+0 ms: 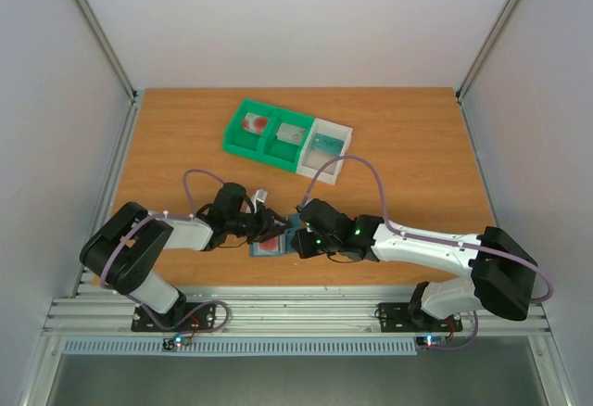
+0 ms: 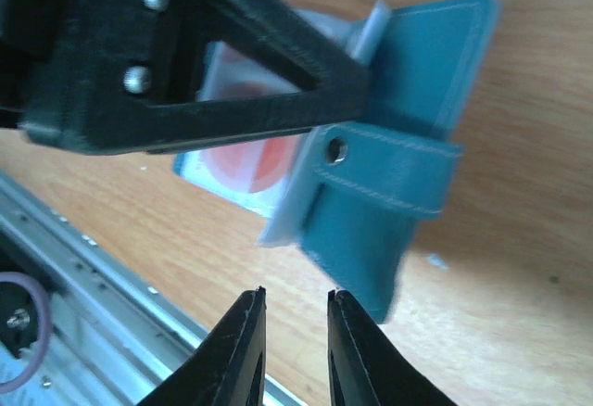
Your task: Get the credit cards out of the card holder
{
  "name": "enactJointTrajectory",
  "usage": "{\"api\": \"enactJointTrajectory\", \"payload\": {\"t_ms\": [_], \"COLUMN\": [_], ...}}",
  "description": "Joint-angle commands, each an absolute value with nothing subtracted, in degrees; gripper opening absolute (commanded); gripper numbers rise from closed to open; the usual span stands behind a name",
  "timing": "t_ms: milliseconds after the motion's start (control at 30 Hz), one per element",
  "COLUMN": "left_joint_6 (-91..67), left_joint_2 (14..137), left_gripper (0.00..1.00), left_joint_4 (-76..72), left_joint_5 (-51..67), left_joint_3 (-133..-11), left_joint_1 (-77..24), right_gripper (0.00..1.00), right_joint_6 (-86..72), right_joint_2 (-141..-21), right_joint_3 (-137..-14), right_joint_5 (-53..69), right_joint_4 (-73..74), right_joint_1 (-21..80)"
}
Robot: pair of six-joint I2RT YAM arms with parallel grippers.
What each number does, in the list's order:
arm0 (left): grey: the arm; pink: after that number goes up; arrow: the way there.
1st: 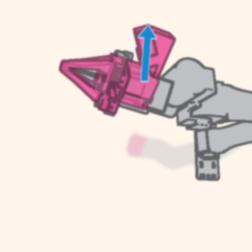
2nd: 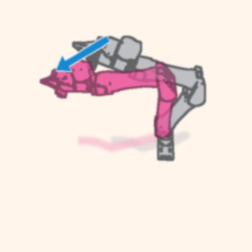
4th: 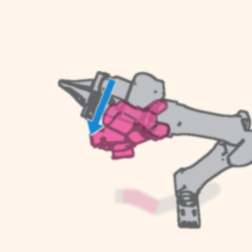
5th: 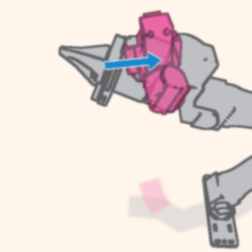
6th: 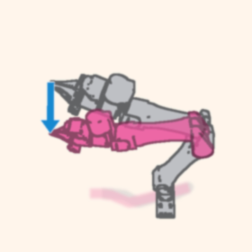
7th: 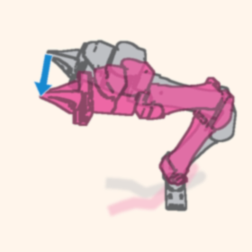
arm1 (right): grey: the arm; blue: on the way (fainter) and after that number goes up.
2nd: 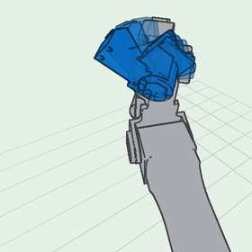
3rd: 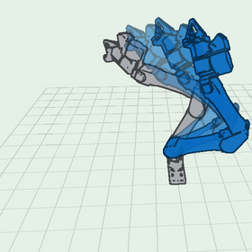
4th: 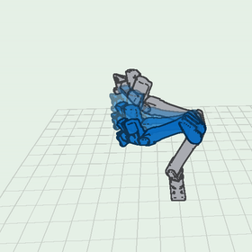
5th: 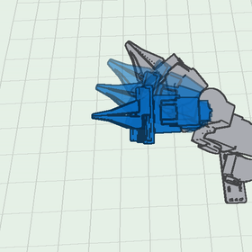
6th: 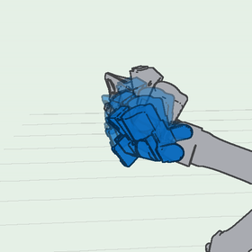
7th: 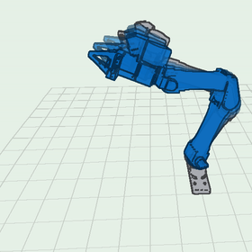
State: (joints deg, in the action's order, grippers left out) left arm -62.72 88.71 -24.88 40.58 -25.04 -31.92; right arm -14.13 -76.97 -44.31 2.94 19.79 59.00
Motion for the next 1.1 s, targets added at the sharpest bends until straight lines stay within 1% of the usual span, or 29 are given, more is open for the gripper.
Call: {"api": "enactJointTrajectory", "payload": {"t_ms": [0, 300, 467, 567, 700, 833, 933, 1067], "left_joint_6": [-62.5, -63.5, -63.5, -62.9, -64.1, -63.6, -62.7, -58.8], "left_joint_2": [90.8, 91.8, 90.6, 90.4, 89.0, 86.9, 84.5, 78.6], "left_gripper": [0.26, 0.26, 0.27, 0.29, 0.29, 0.30, 0.34, 0.34], "left_joint_4": [-31.0, -32.3, -30.2, -30.5, -30.5, -27.6, -24.0, -12.6], "left_joint_5": [40.0, 40.2, 38.6, 40.5, 40.7, 40.2, 39.4, 35.0], "left_joint_3": [-26.2, -26.5, -26.0, -26.7, -26.8, -26.9, -27.3, -29.3], "left_joint_1": [-32.2, -32.3, -32.2, -32.2, -32.2, -32.2, -32.2, -32.2], "right_gripper": [0.20, 0.13, 0.12, 0.12, 0.12, 0.11, 0.10, 0.10], "right_joint_6": [-16.1, -17.3, -17.7, -17.6, -17.2, -17.2, -17.8, -19.0], "right_joint_2": [-78.0, -84.3, -85.3, -86.9, -89.2, -90.5, -91.4, -91.6], "right_joint_3": [-46.0, -46.7, -44.4, -44.6, -44.3, -44.6, -44.5, -43.1], "right_joint_5": [4.7, 3.0, 2.1, 1.3, 0.8, -3.1, -4.8, -5.1], "right_joint_4": [14.5, 8.3, 3.3, 3.9, 3.3, 4.9, 6.2, 6.4], "right_joint_1": [61.0, 62.0, 62.0, 62.0, 62.0, 61.9, 61.8, 61.6]}}
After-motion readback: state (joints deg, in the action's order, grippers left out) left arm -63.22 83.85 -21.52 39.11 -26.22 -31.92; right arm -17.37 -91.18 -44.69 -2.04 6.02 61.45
